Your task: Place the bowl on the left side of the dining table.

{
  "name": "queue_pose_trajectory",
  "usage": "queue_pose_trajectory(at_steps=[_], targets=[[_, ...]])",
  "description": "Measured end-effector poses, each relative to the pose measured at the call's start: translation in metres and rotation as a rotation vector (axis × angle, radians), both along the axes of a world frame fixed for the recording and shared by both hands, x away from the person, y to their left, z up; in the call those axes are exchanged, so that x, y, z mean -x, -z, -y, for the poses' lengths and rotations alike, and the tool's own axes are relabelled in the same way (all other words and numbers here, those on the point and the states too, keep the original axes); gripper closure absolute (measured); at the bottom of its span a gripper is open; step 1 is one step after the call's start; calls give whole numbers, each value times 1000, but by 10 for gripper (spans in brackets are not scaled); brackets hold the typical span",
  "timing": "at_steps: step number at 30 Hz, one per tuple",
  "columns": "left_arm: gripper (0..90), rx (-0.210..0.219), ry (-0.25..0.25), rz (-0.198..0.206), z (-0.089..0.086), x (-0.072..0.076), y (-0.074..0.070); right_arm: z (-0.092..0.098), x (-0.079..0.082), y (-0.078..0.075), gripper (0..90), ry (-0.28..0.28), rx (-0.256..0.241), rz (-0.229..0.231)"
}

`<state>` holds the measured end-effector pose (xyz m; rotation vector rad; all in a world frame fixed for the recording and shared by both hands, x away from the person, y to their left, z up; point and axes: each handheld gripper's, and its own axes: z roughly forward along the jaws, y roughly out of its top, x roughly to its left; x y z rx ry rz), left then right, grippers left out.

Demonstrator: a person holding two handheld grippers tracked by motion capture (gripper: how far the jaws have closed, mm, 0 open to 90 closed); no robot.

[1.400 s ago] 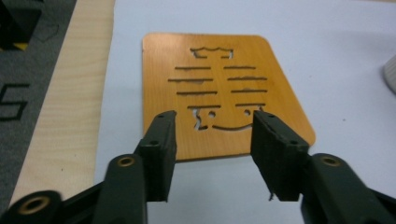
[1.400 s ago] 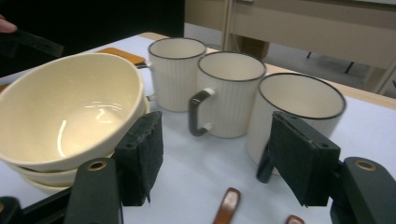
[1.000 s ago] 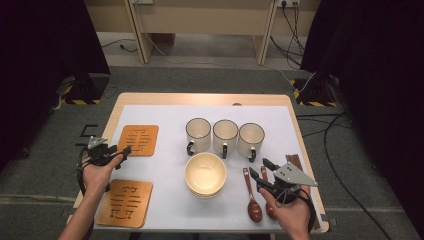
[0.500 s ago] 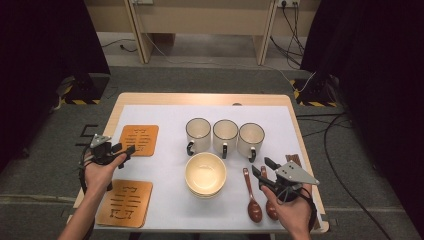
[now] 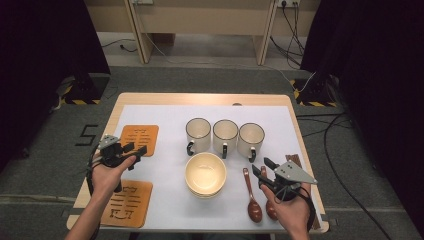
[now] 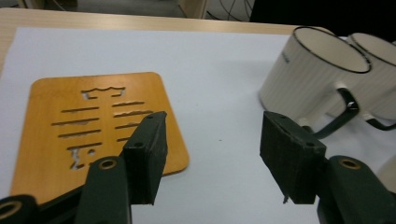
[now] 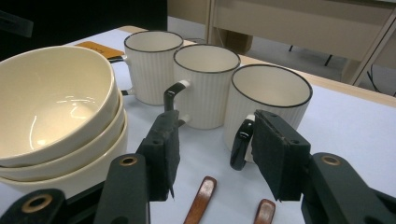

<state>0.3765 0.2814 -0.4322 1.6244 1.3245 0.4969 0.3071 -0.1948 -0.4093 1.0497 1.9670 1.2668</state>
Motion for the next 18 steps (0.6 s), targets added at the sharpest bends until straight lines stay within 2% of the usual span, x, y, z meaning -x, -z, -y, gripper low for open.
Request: queue_pose_trajectory(at_steps=[13,18], targets=[[416,-7,137,0,34,11,-14,-1,-3,2,519,-4,1,-11],[411,2,182,2,47,14,-20,-2,-4,2,520,-8,-5,-5]])
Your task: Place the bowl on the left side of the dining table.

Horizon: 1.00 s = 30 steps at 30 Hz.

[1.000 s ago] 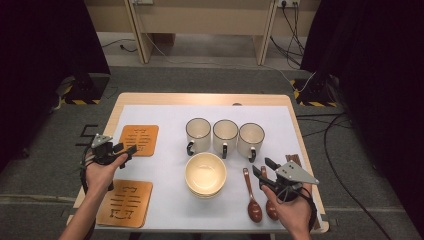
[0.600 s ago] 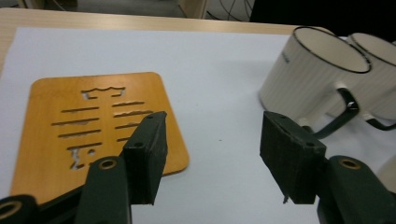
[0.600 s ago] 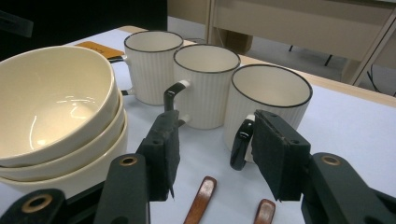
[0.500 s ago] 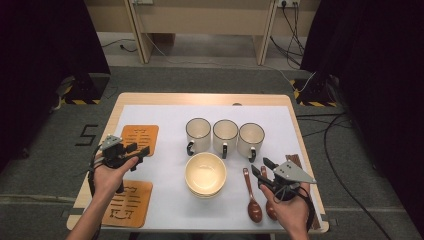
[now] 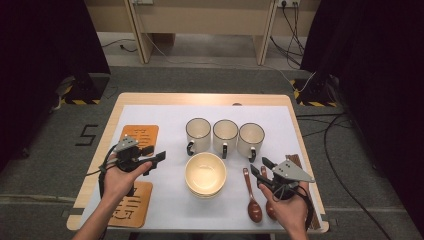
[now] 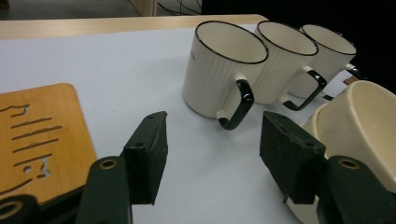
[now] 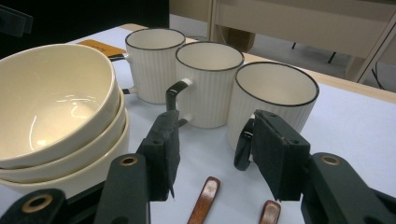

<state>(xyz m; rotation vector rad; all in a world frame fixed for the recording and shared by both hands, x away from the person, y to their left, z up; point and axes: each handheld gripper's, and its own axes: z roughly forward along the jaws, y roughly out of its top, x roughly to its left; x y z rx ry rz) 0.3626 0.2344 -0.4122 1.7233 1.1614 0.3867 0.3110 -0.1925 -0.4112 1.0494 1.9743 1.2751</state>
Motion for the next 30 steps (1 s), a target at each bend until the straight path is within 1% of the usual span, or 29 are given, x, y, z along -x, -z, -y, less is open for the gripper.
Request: queue_pose_trajectory(at_steps=[5,9,13,21,23,25,27,28,30], targets=[[412,8,44,0,15,1,-5,0,0,0,519,0,-4,-3],[421,17,94,-2,30,3,-10,0,0,0,519,3,-1,-6],[442,31,138,-15,43,5,-14,0,0,1,517,2,-5,-10],[493,14,204,-37,66,6,-14,0,0,1,515,1,-6,-9],[510,1,216,-38,71,6,-14,0,0,1,515,2,-6,-8],[541,-31,225,-38,75,5,-12,1,0,1,515,2,-7,-9],[575,-51,225,-33,79,5,-10,0,0,1,515,1,-7,-10],[592,-69,226,-28,82,5,-10,0,0,1,515,1,-7,-10],[615,-89,230,-19,86,4,-8,0,-1,1,515,1,-7,-11]])
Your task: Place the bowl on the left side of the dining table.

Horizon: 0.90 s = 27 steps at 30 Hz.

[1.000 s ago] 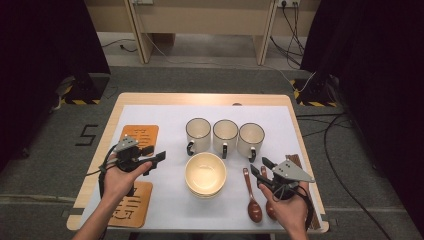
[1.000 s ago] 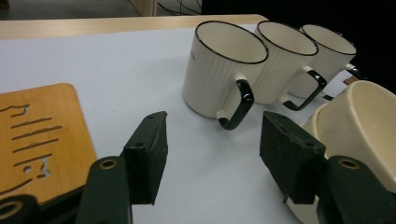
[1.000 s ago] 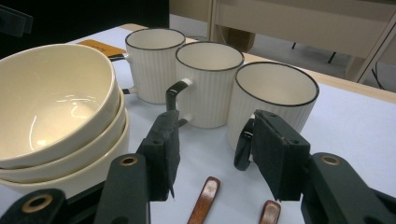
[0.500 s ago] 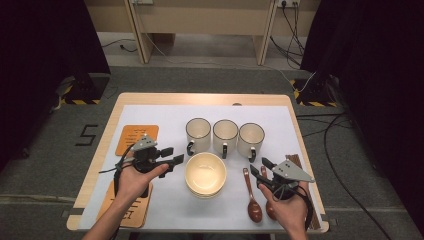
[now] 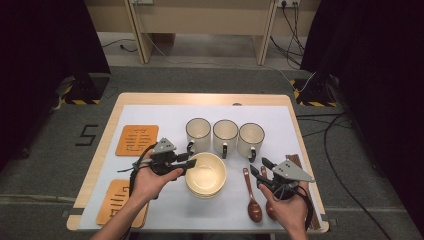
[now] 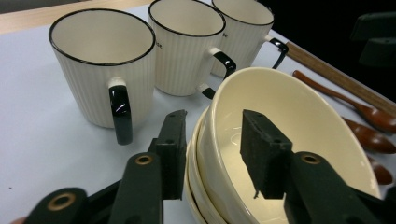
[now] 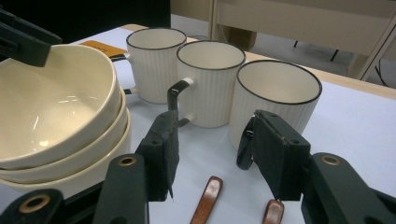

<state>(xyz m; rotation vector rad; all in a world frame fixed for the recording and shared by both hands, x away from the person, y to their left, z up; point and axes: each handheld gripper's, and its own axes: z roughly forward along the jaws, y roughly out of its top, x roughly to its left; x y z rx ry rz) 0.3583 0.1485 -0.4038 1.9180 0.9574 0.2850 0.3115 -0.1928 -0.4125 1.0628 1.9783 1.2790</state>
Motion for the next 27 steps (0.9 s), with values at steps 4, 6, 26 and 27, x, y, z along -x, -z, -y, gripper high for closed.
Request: queue_pose_trajectory(at_steps=[4,6,26,27], targets=[[646,-30,1,14,5,-2,3,0,0,0,515,0,-2,1],[659,-48,-4,16,6,-4,5,0,0,0,516,2,-4,2],[817,-180,-5,94,21,-1,2,-1,-2,2,517,-5,2,-8],[820,-180,-3,92,21,-1,2,-1,-2,2,518,-5,0,-10]])
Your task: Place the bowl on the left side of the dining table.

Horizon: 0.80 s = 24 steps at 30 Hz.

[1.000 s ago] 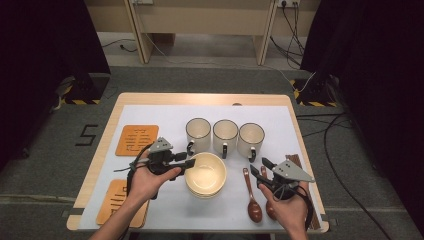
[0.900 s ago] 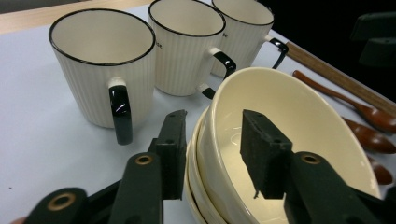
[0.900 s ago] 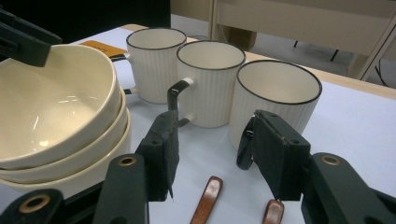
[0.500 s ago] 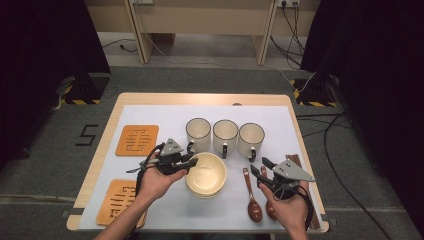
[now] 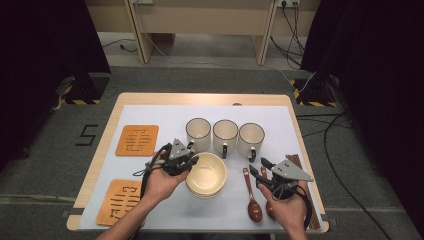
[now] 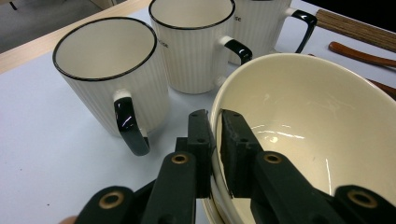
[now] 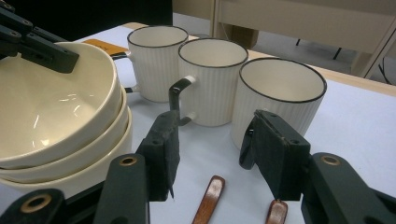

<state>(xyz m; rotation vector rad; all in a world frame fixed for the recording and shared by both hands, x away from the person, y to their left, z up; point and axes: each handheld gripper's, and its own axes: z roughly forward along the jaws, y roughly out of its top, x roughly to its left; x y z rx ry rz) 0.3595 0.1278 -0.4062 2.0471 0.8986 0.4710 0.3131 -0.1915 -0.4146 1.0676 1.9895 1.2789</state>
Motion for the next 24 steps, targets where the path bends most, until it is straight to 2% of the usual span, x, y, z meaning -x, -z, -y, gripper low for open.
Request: queue_pose_trajectory(at_steps=[4,14,24], targets=[[825,3,0,6,-1,1,0,-1,-1,1,517,-1,3,-4],[827,20,19,85,-3,7,-9,-2,-1,0,518,-4,-1,-3],[829,47,29,128,-11,10,-23,-1,-1,0,518,-2,-9,0]])
